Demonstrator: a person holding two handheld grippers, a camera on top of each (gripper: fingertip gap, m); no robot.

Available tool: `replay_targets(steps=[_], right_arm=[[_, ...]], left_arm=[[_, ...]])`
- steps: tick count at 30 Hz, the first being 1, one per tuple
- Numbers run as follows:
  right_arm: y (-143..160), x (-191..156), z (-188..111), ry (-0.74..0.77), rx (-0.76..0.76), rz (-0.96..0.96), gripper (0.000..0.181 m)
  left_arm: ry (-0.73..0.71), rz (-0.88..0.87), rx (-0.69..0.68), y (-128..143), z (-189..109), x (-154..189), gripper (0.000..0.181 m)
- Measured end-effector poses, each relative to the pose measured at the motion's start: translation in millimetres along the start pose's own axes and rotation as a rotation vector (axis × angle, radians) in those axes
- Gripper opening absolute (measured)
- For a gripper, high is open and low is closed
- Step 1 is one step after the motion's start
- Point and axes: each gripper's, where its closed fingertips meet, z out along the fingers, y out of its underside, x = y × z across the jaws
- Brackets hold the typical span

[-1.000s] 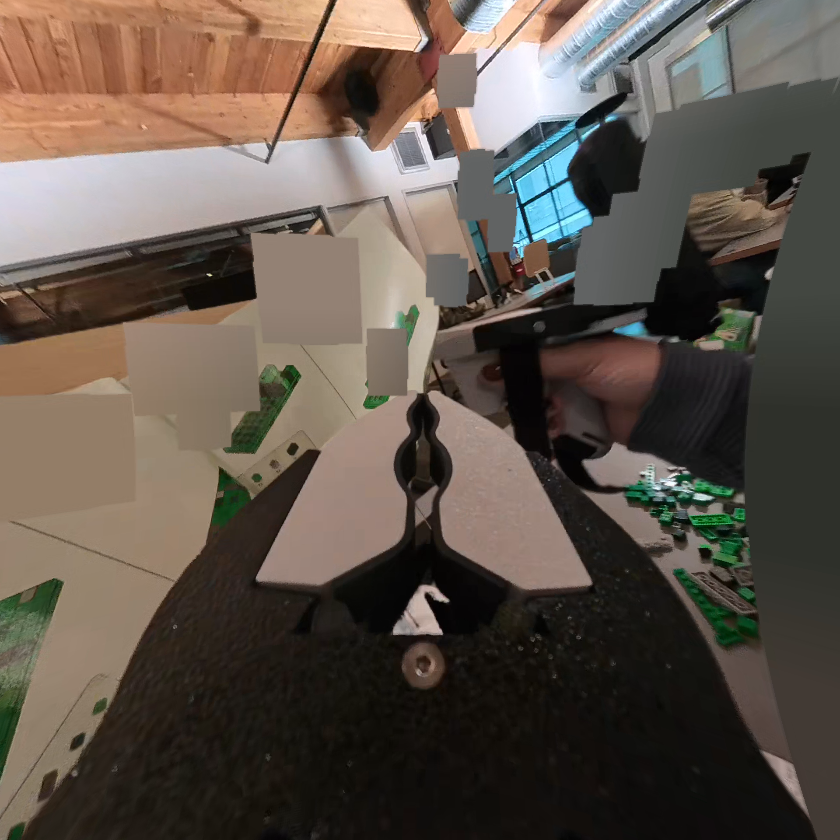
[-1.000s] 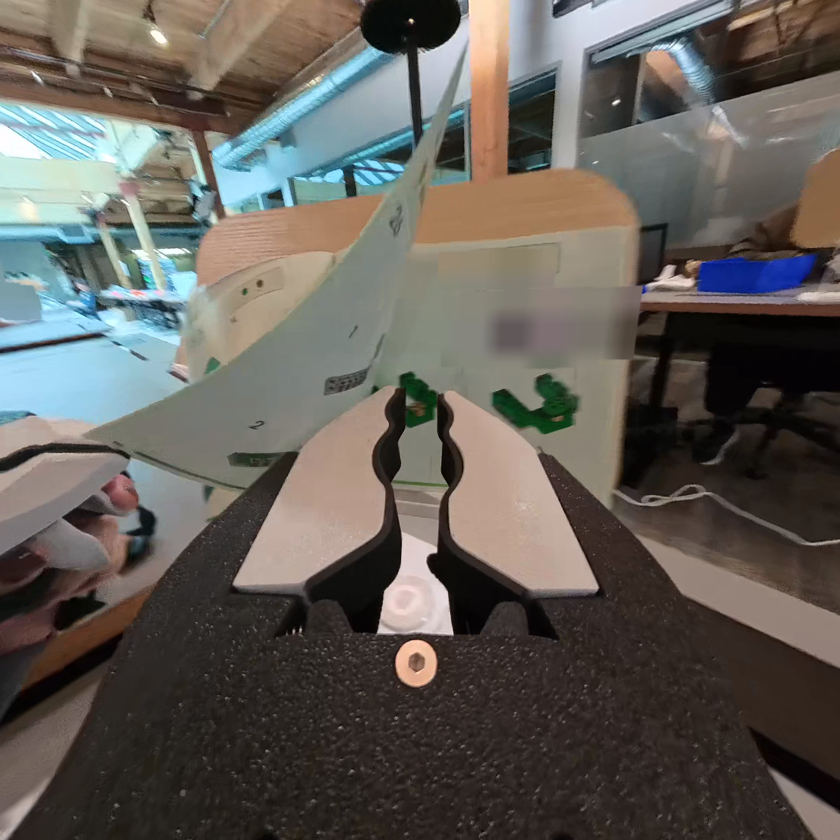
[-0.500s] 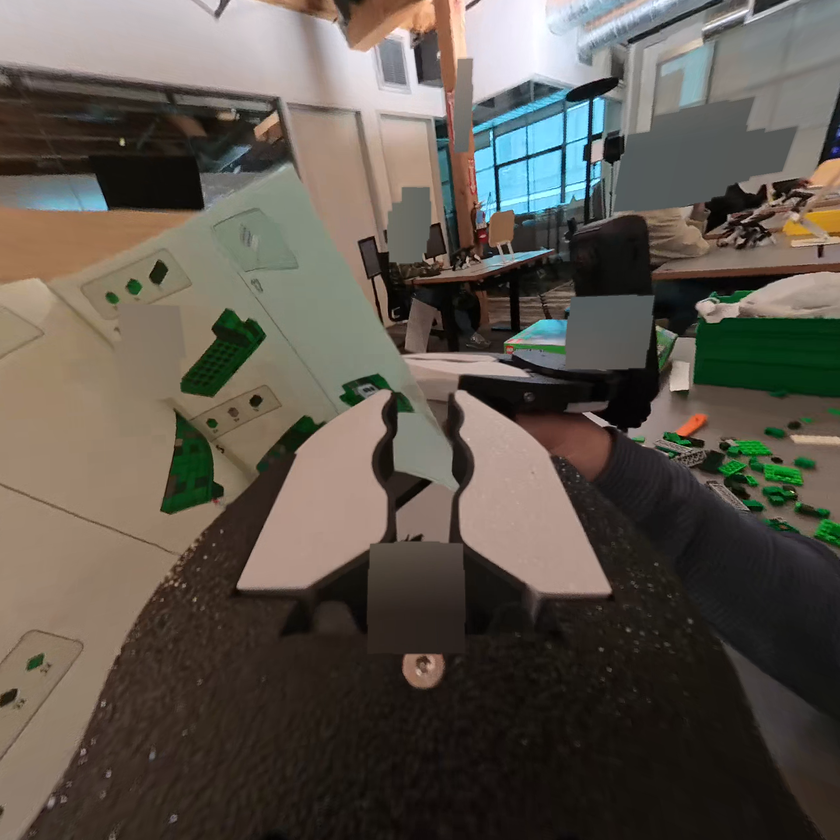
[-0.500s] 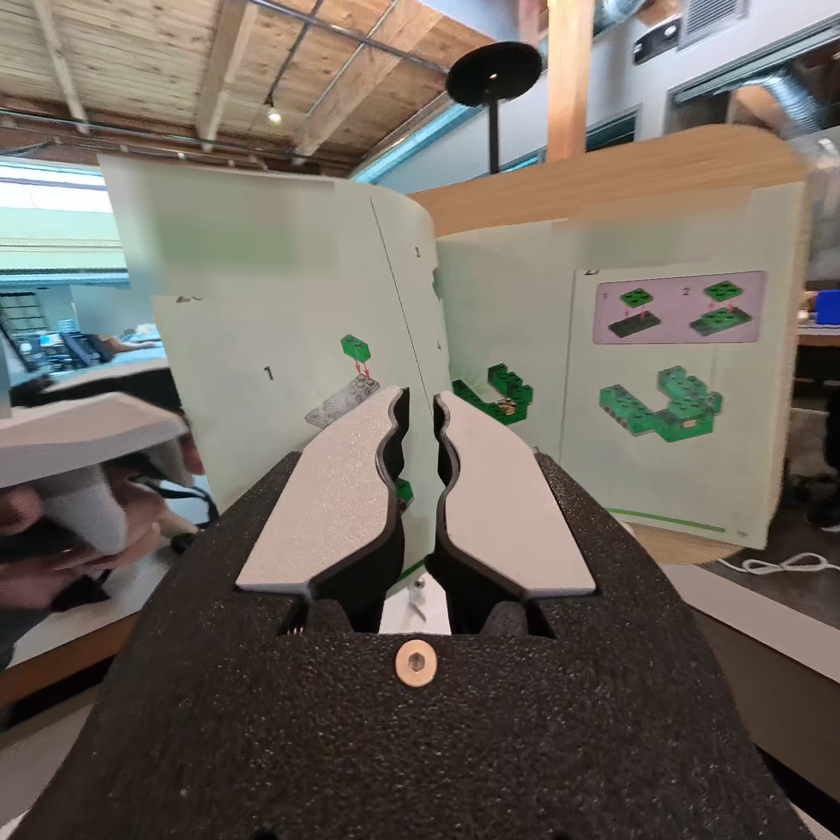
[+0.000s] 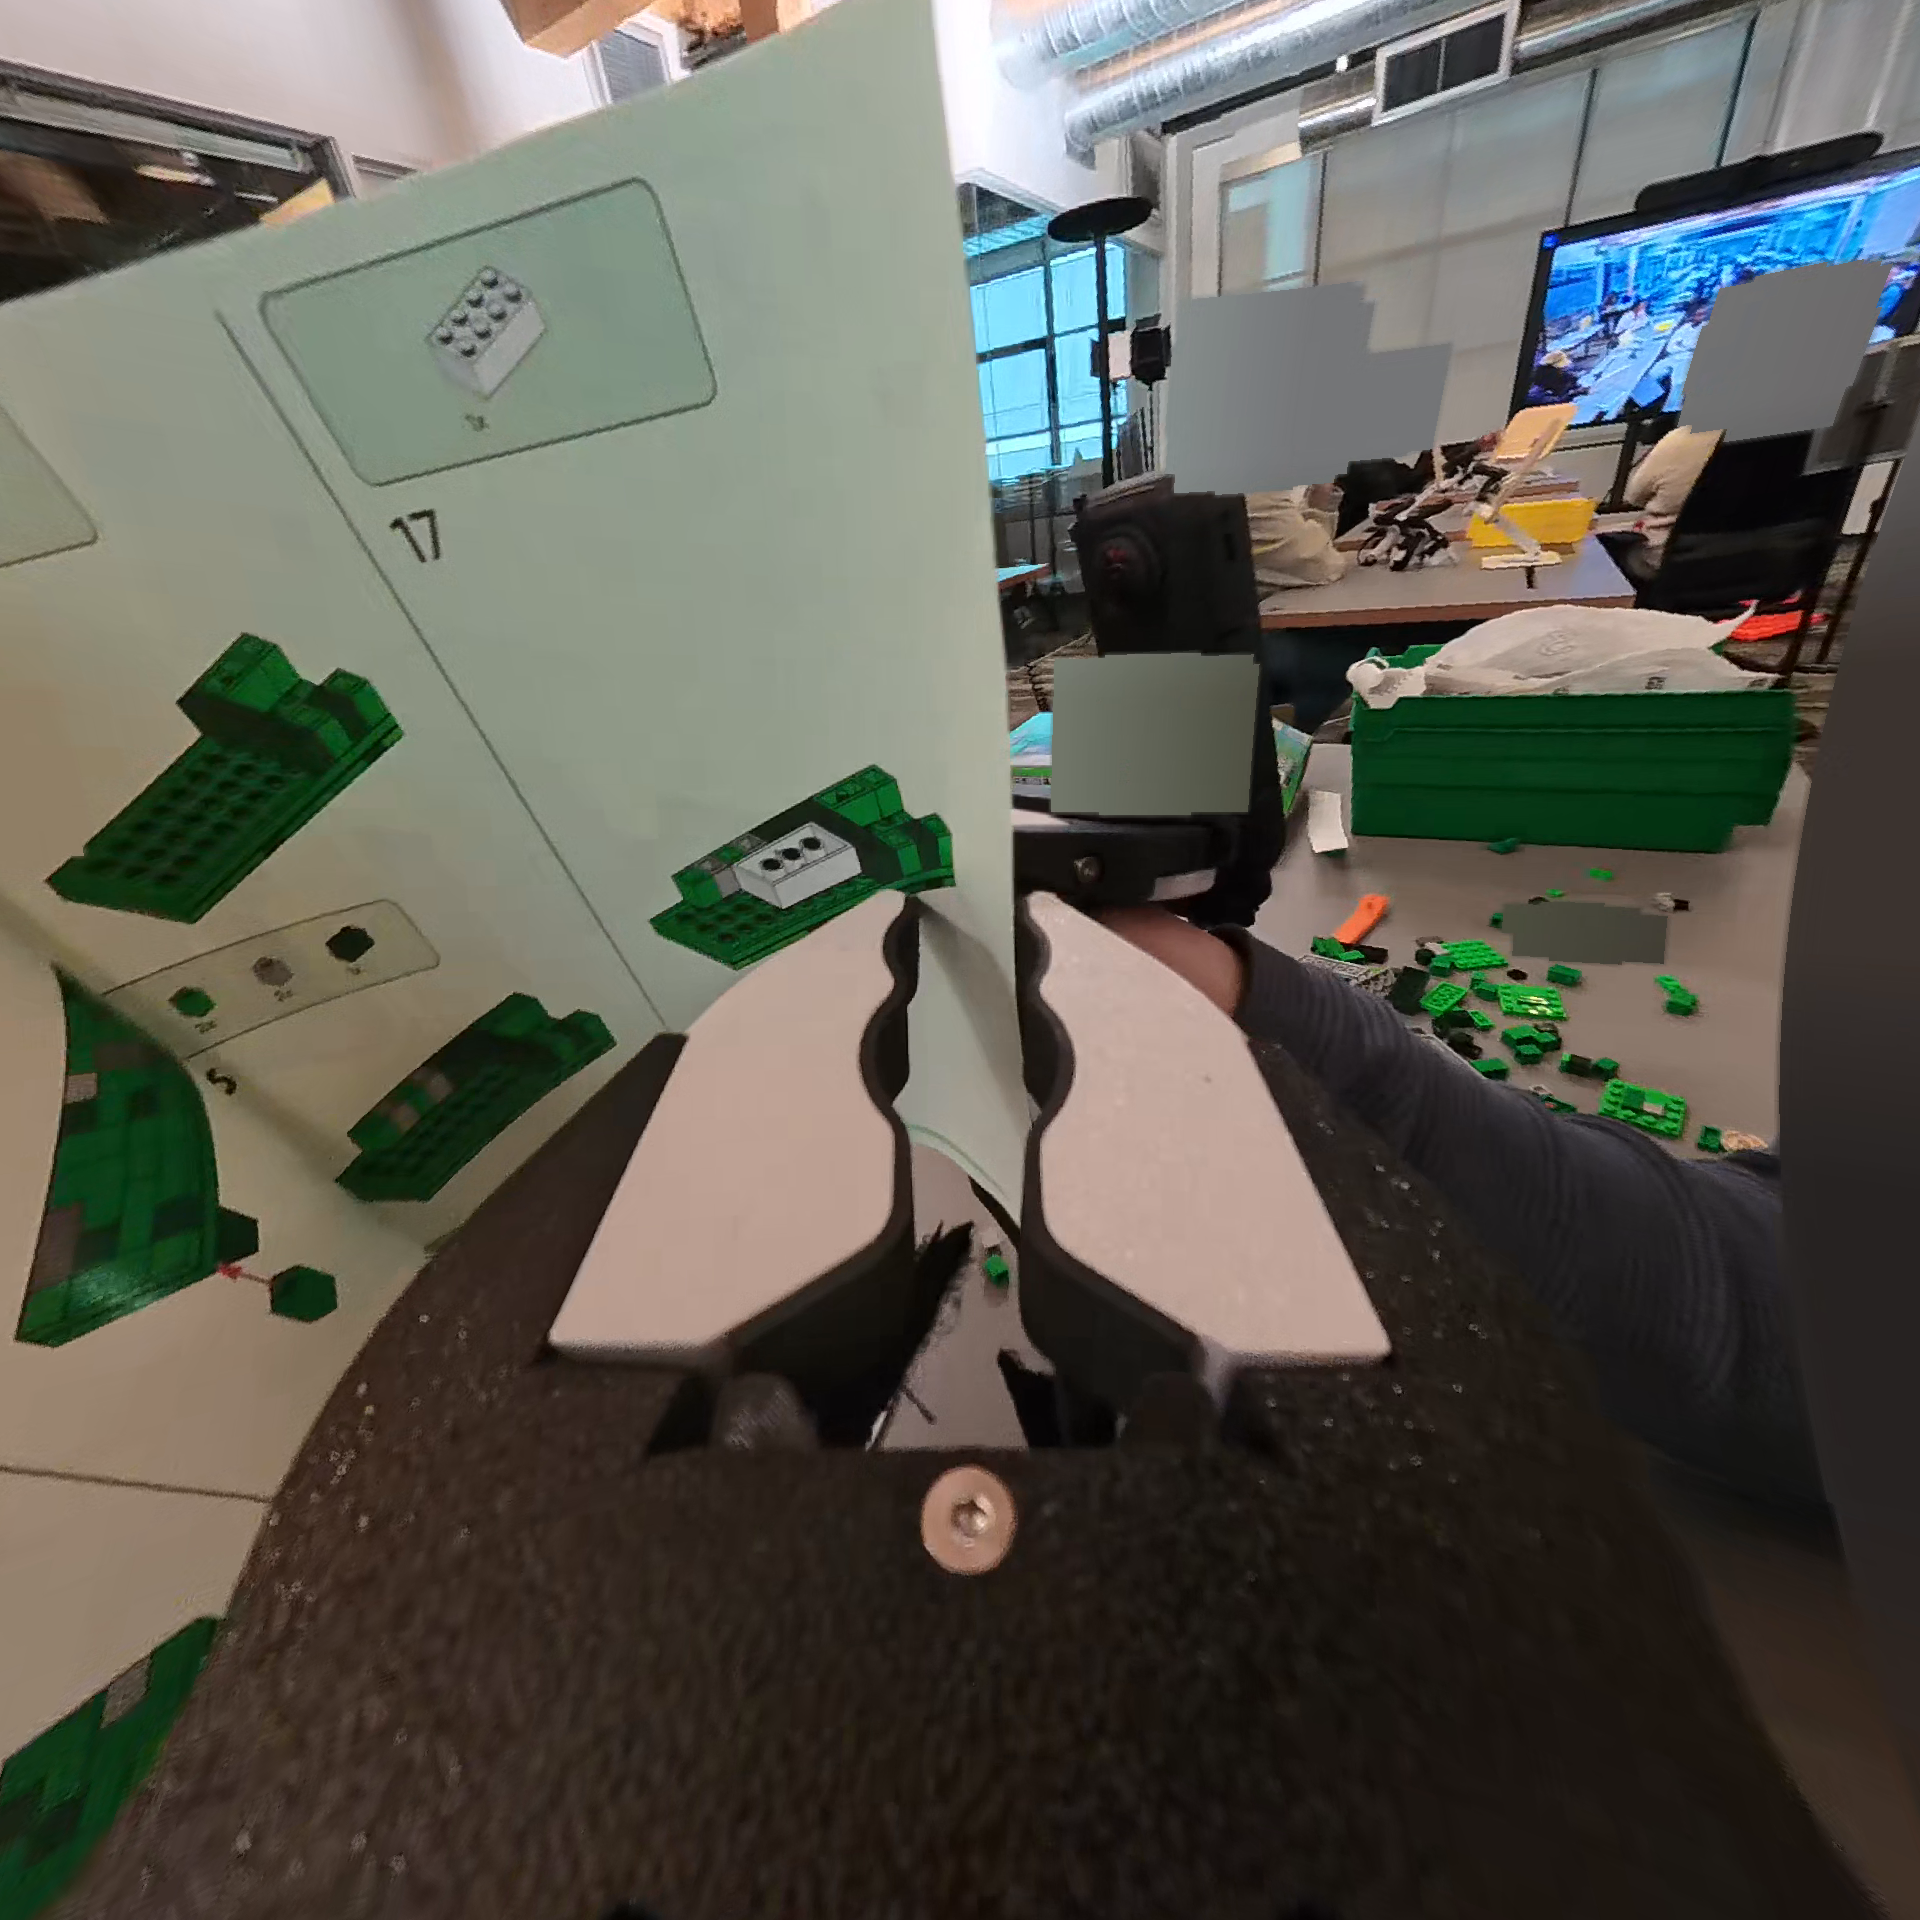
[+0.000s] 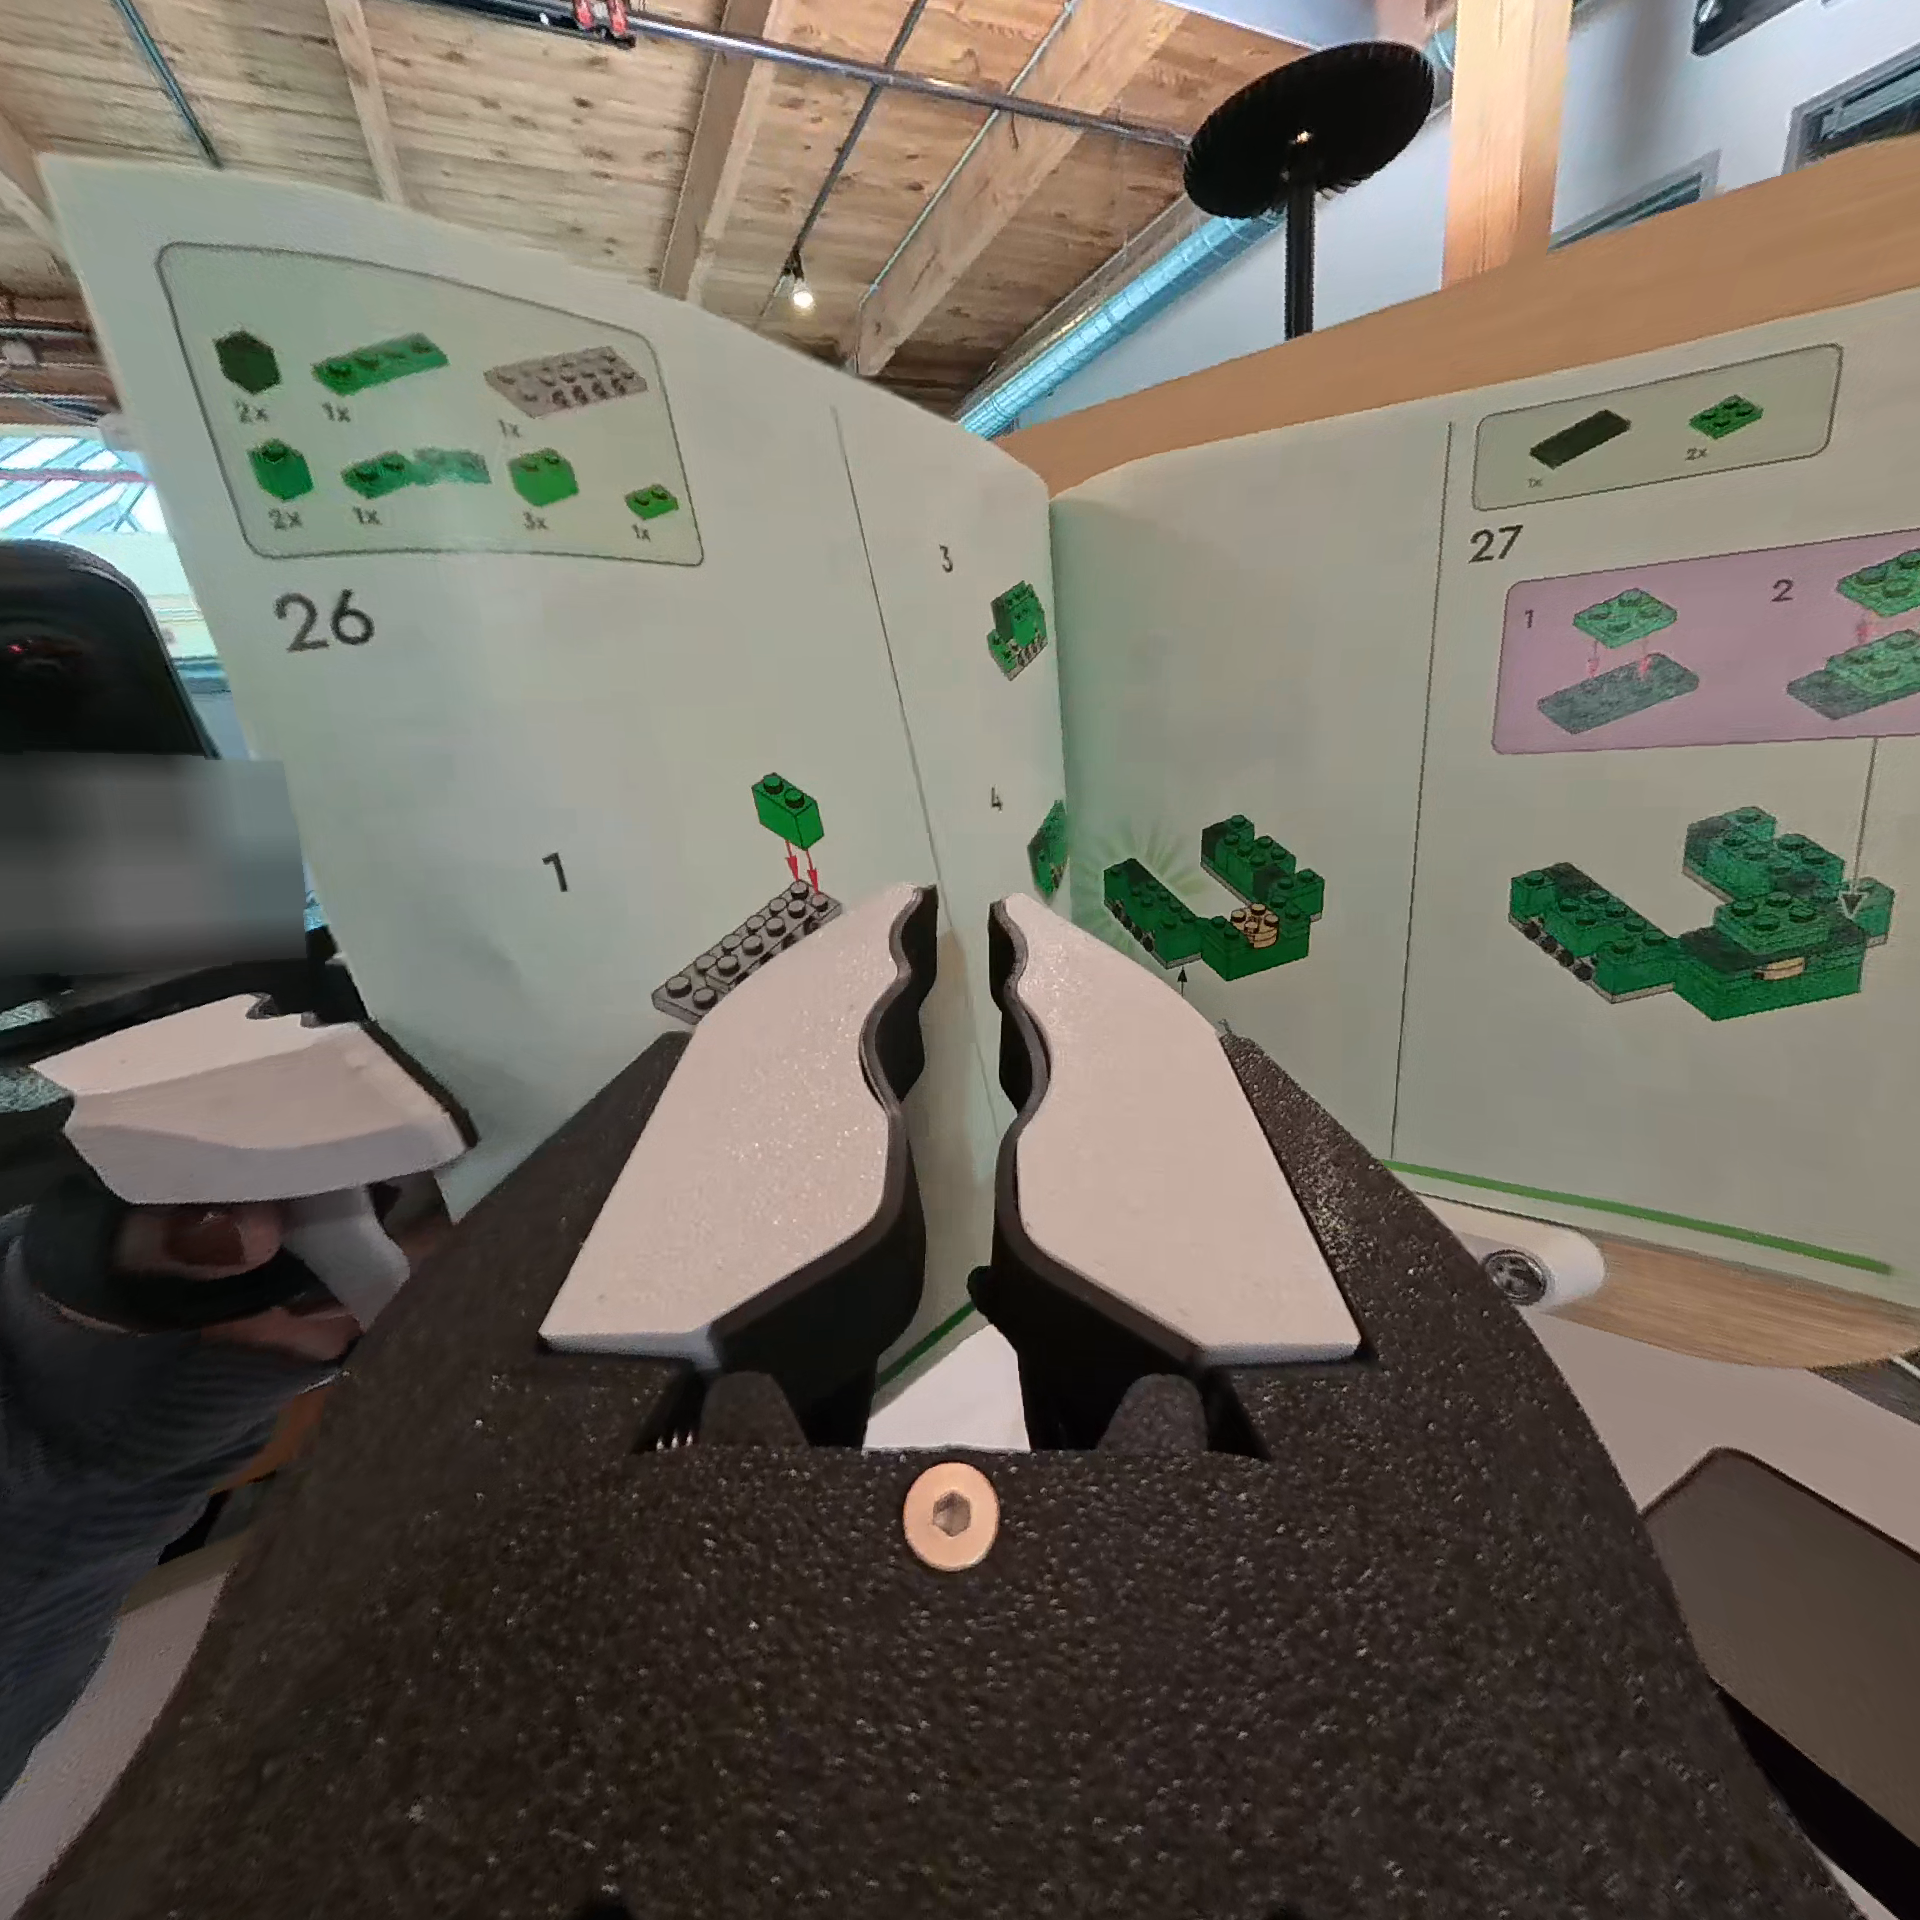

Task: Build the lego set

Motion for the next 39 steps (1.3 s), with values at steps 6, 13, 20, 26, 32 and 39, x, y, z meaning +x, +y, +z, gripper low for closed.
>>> replay_targets(steps=[6, 13, 20, 26, 32, 39], right_arm=[[-3, 2, -2, 0.008, 0.019, 0.011, 0.009], [-6, 2, -2, 0.013, 0.034, 0.008, 0.009], [-6, 3, -2, 0.016, 0.035, 0.012, 0.009], [-7, 5, -3, 0.015, 0.045, 0.027, 0.008], [-8, 6, -4, 0.014, 0.05, 0.036, 0.008], [-10, 8, -6, 0.015, 0.059, 0.046, 0.008]], left_arm=[[0.048, 0.002, 0.012, -1, 4, 9, 0.03], [-0.01, 0.049, -0.004, 1, 5, 2, 0.018], [-0.037, 0.071, -0.002, 2, 7, -2, 0.004], [-0.013, 0.052, -0.001, 2, 7, 1, 0.006], [-0.007, 0.045, 0.003, 3, 8, 1, 0.004], [-0.047, 0.029, 0.016, 1, 9, -5, 0.0]])
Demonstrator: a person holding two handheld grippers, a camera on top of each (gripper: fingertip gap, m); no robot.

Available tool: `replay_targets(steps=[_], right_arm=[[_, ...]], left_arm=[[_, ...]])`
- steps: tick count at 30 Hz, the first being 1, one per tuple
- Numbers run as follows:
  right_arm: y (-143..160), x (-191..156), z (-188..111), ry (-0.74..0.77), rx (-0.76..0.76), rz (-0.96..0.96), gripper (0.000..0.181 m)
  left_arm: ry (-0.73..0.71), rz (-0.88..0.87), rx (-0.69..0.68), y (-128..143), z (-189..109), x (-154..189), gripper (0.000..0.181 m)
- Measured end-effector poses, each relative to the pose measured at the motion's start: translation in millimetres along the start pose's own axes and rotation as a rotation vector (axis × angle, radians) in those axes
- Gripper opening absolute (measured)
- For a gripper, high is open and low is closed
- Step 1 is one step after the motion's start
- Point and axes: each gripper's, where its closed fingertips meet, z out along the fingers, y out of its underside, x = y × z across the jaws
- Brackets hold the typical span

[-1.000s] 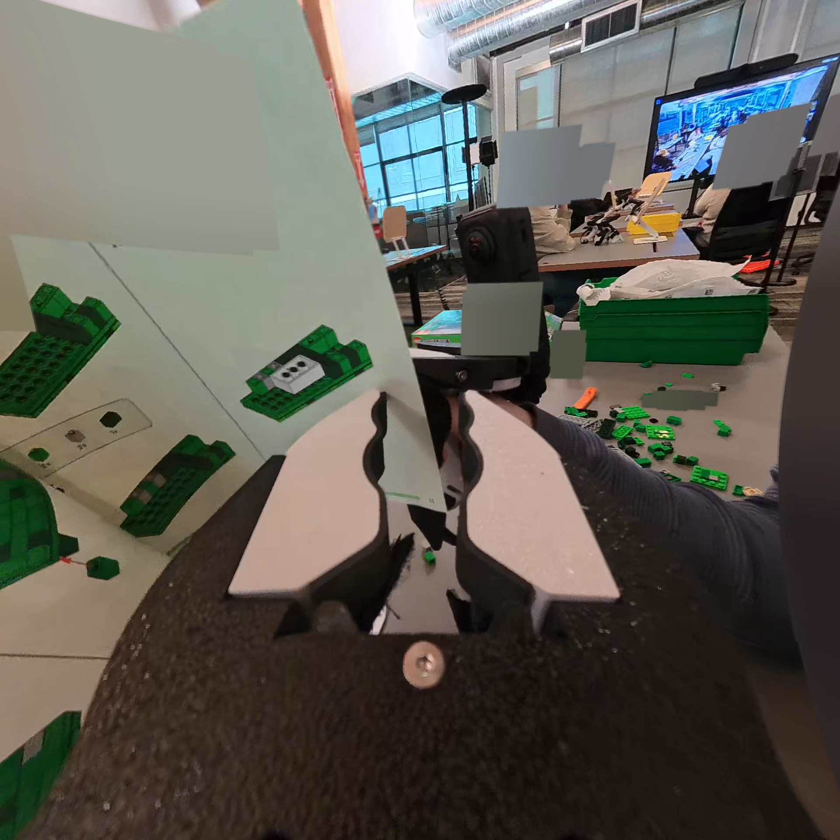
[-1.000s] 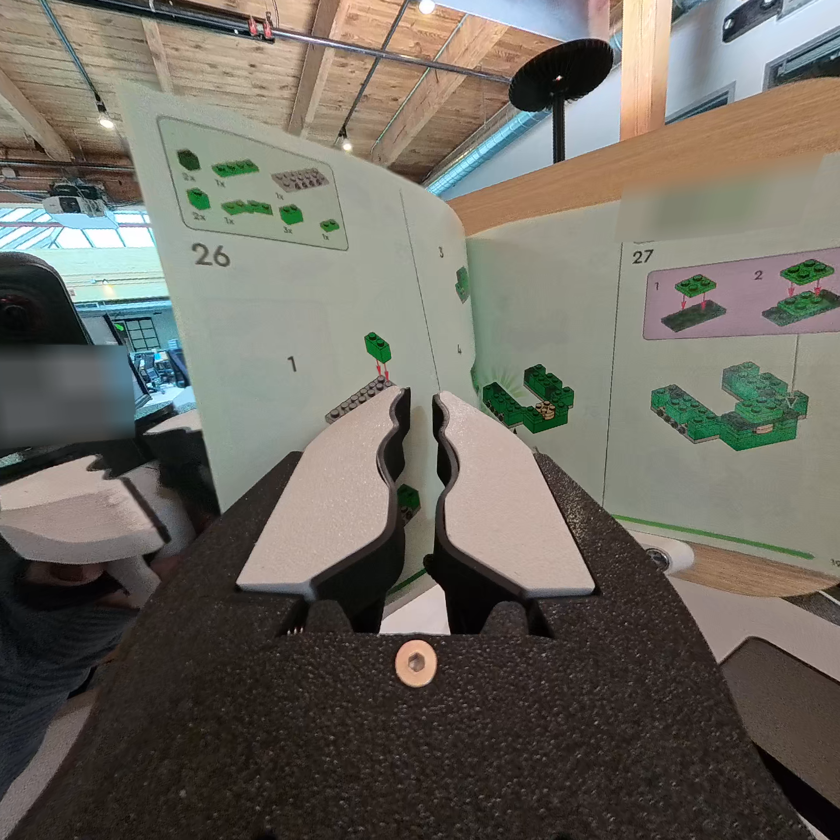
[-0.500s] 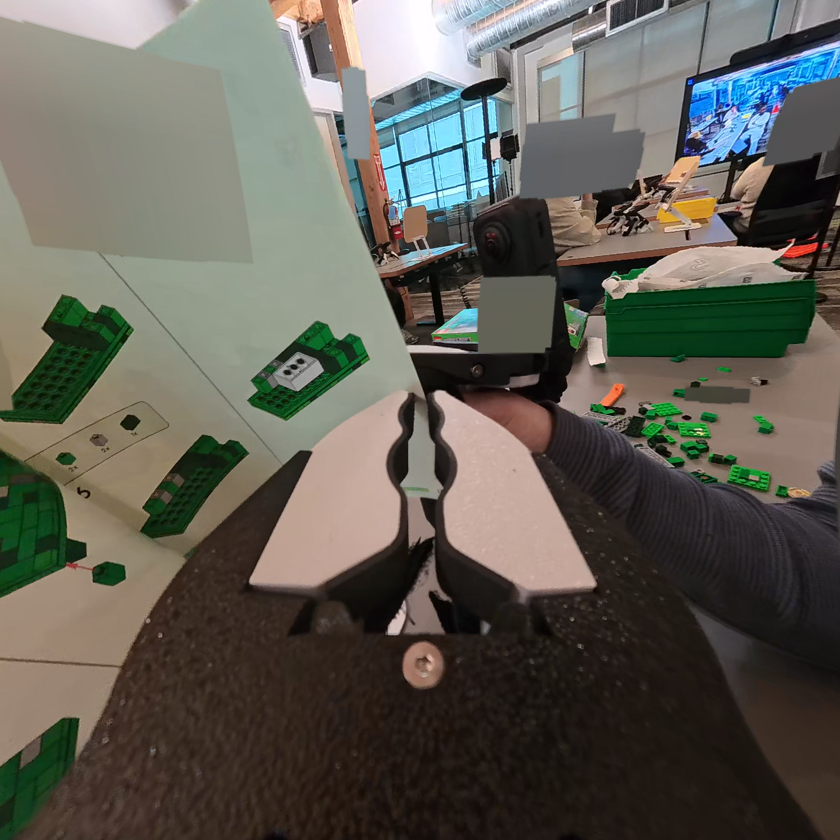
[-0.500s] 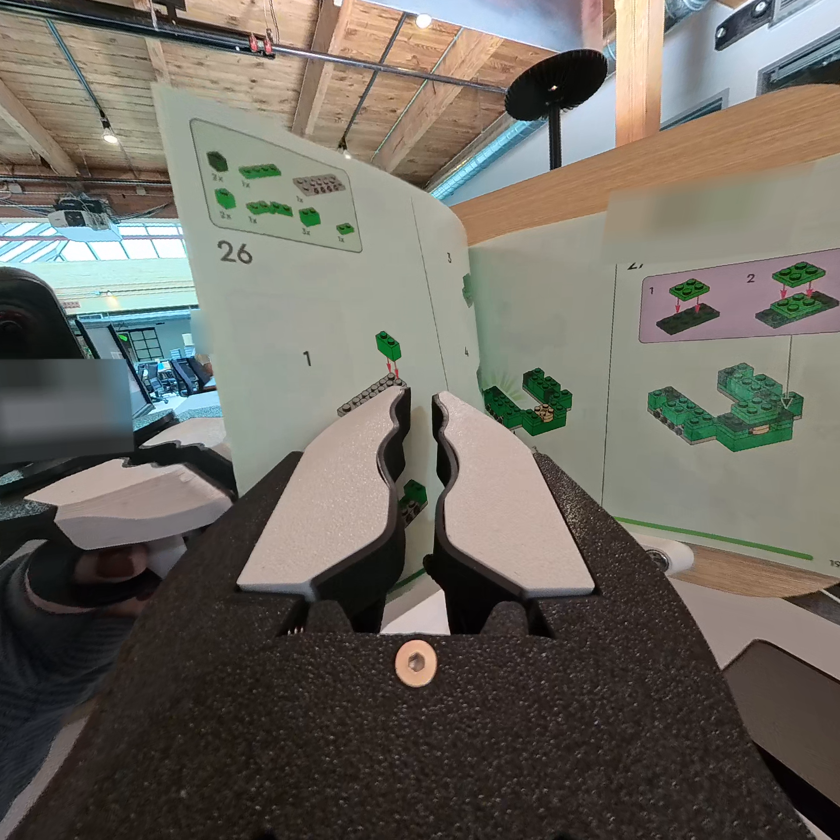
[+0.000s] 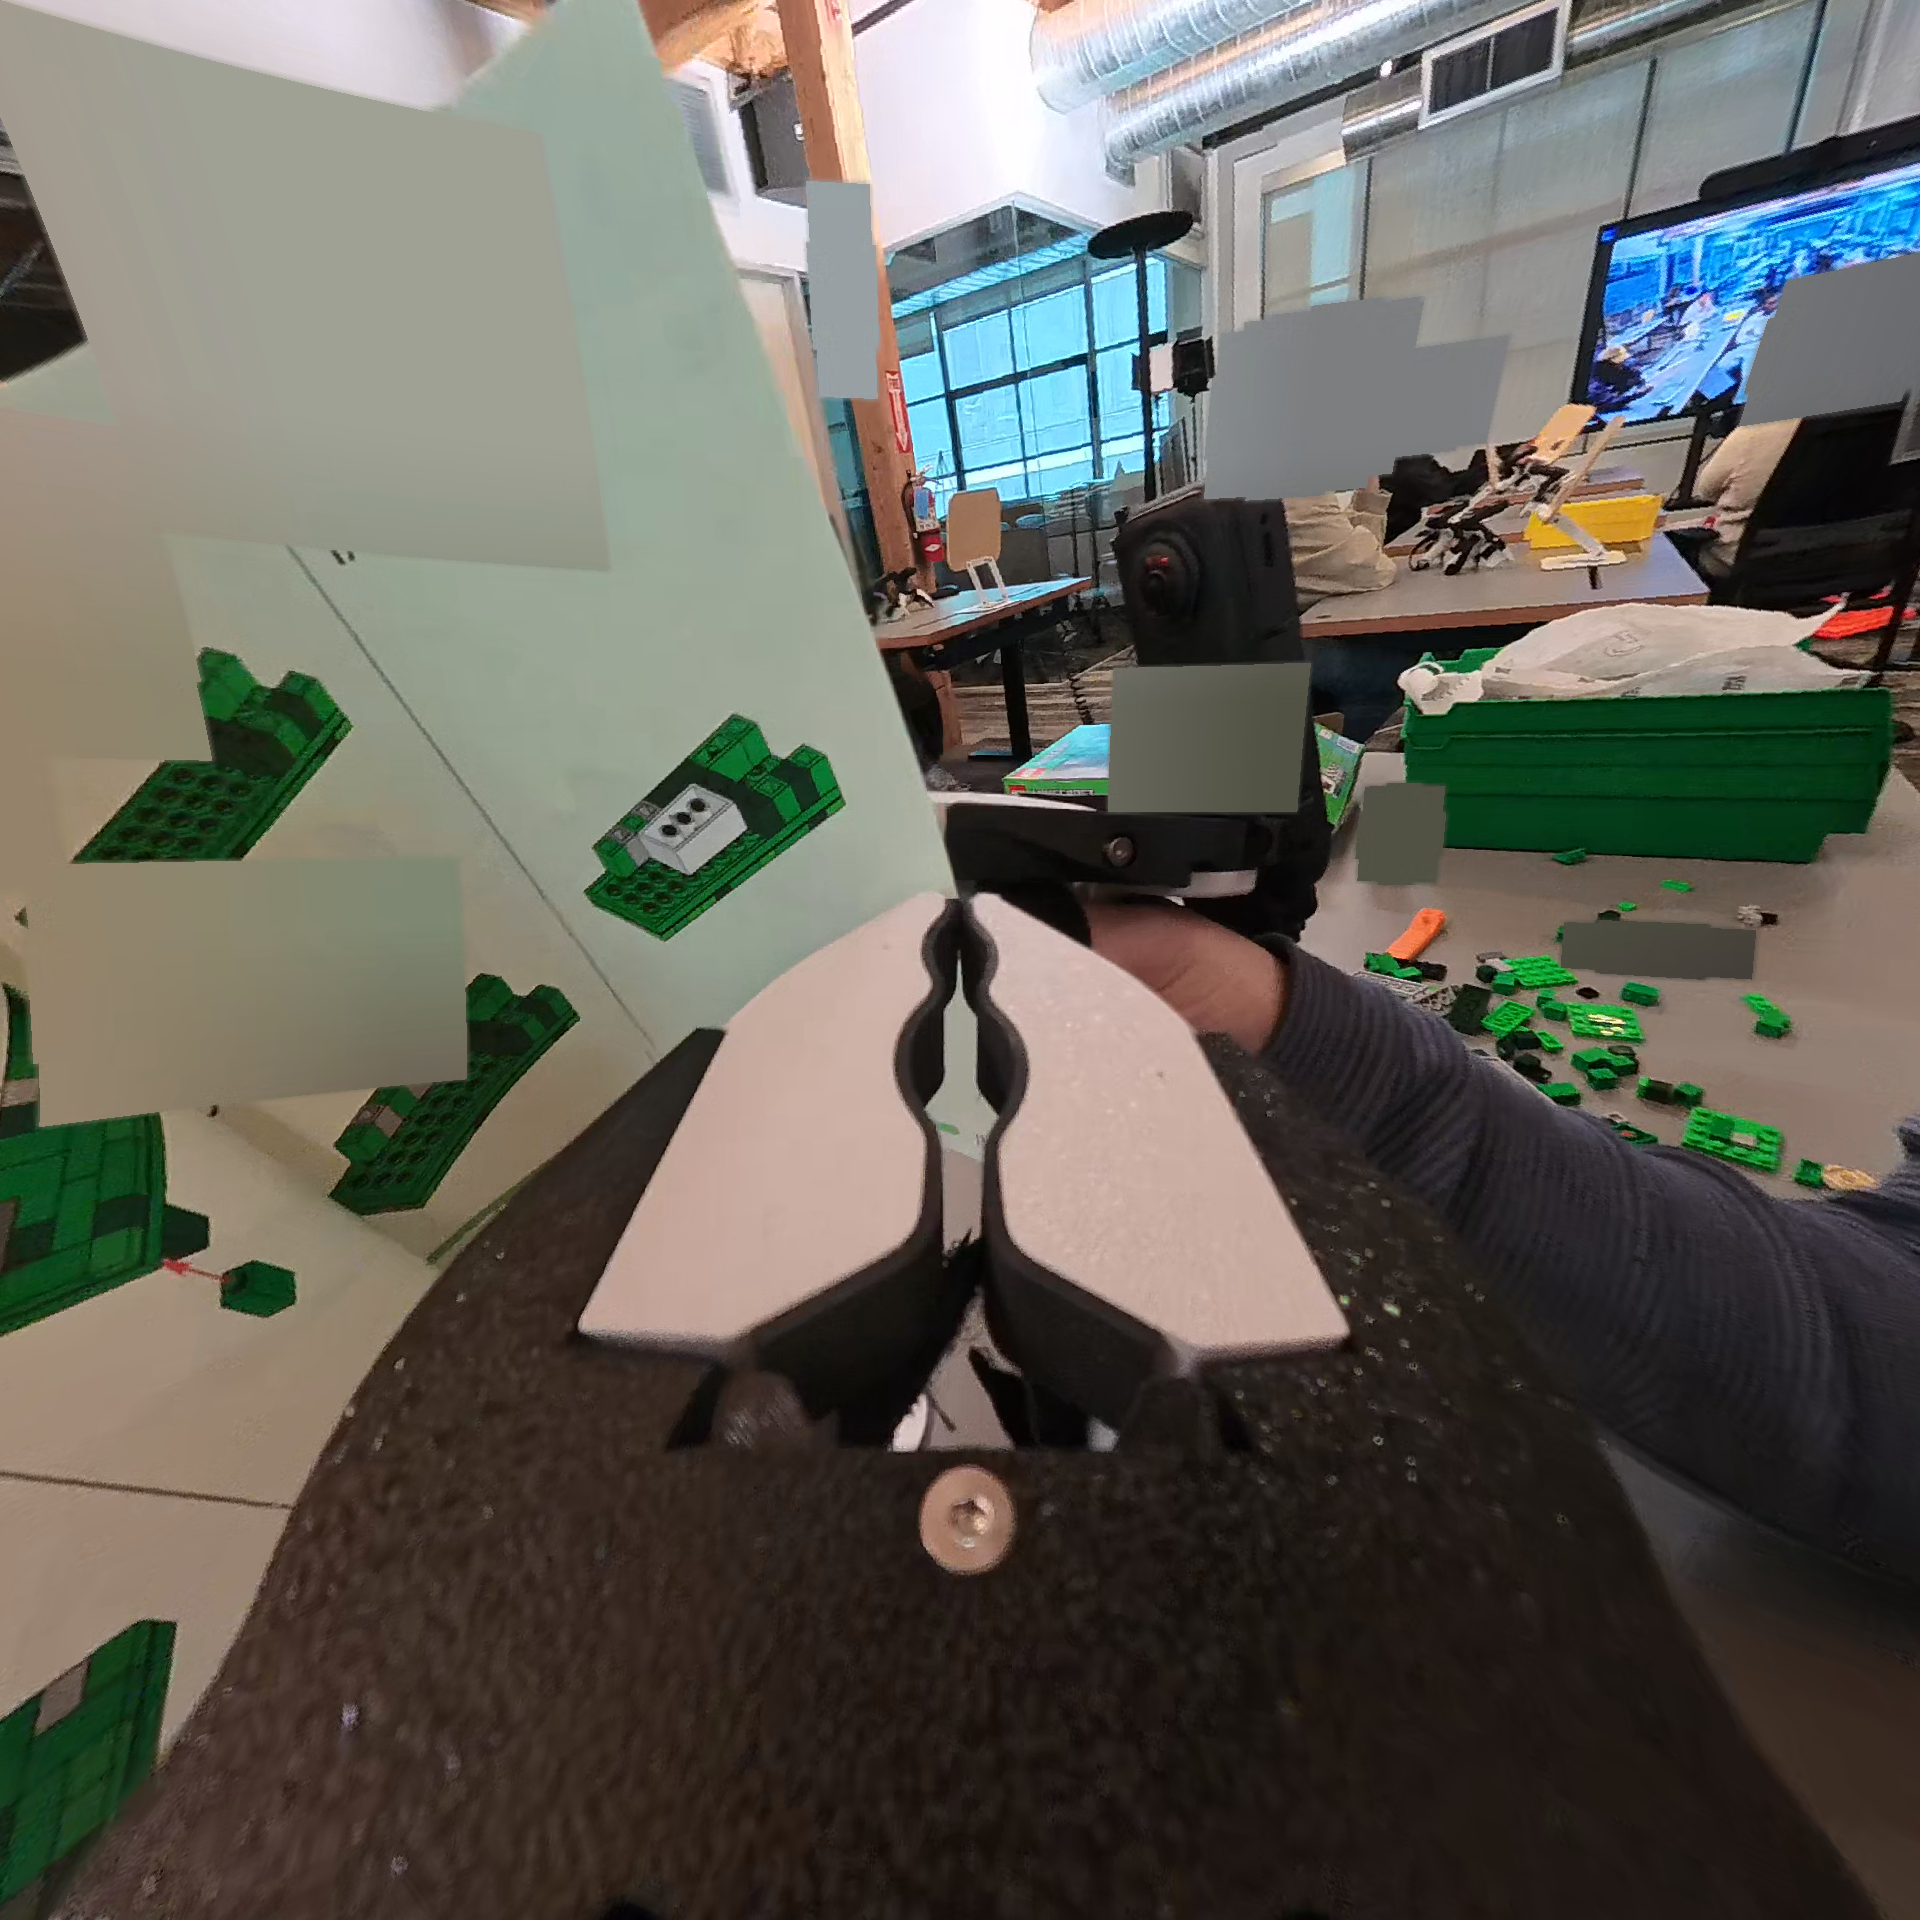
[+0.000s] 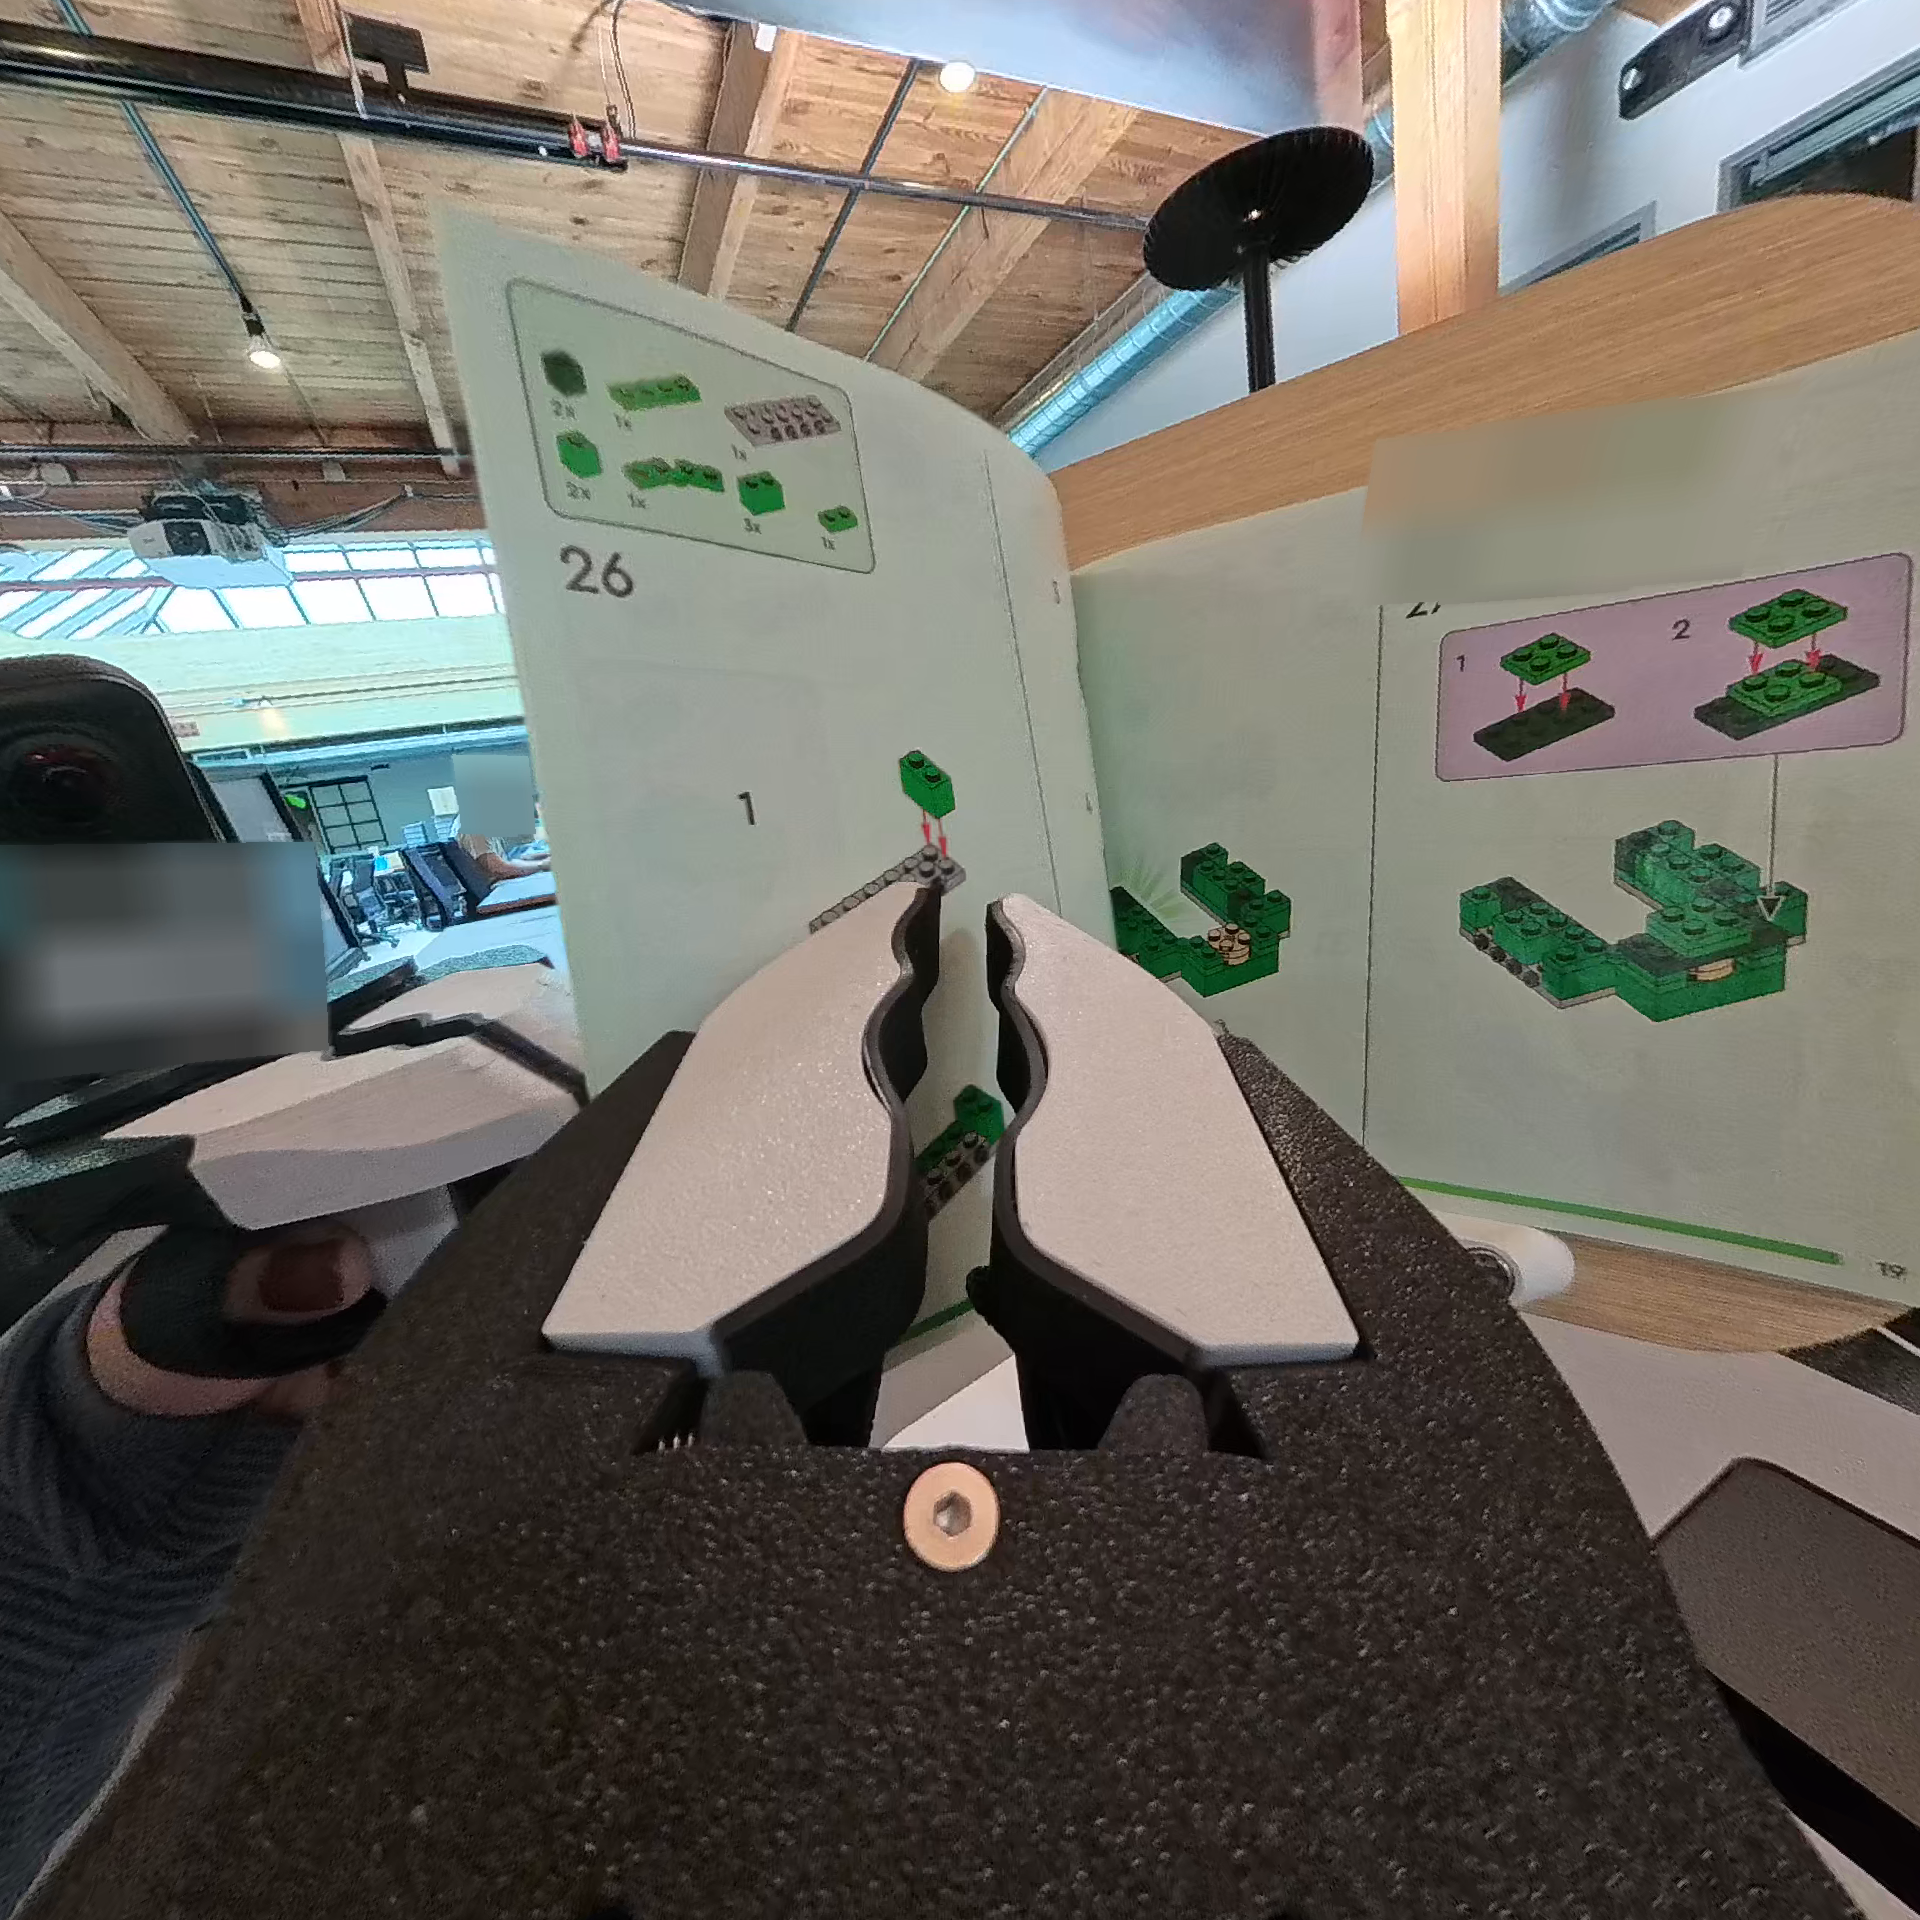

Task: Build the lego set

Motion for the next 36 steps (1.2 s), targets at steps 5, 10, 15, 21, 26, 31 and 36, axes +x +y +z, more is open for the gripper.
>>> replay_targets(steps=[5, 10, 15, 21, 26, 31, 36], right_arm=[[-1, 3, -2, 0.006, 0.004, 0.005, 0.008], [-5, 9, -7, 0.031, 0.014, 0.0, 0.008], [-24, 32, -27, 0.227, 0.001, -0.138, 0.014], [-81, -2, -54, 0.136, 0.197, -0.261, 0.015], [-91, -22, -63, 0.007, 0.205, -0.224, 0.015], [-75, -26, -60, -0.043, 0.09, -0.246, 0.012], [-49, -19, -44, -0.044, -0.012, -0.226, 0.01]], left_arm=[[-0.037, 0.008, -0.032, 4, 3, -5, 0.0], [-0.044, 0.005, -0.04, 5, 5, -5, 0.0], [-0.07, 0.007, -0.027, 3, 5, -9, 0.0], [-0.074, -0.004, -0.005, 0, 2, -11, 0.0], [-0.096, -0.01, 0.015, -4, -2, -16, 0.0], [-0.241, -0.059, 0.002, -3, -15, -41, 0.0], [-0.488, -0.161, 0.0, -2, -56, -84, 0.0]])
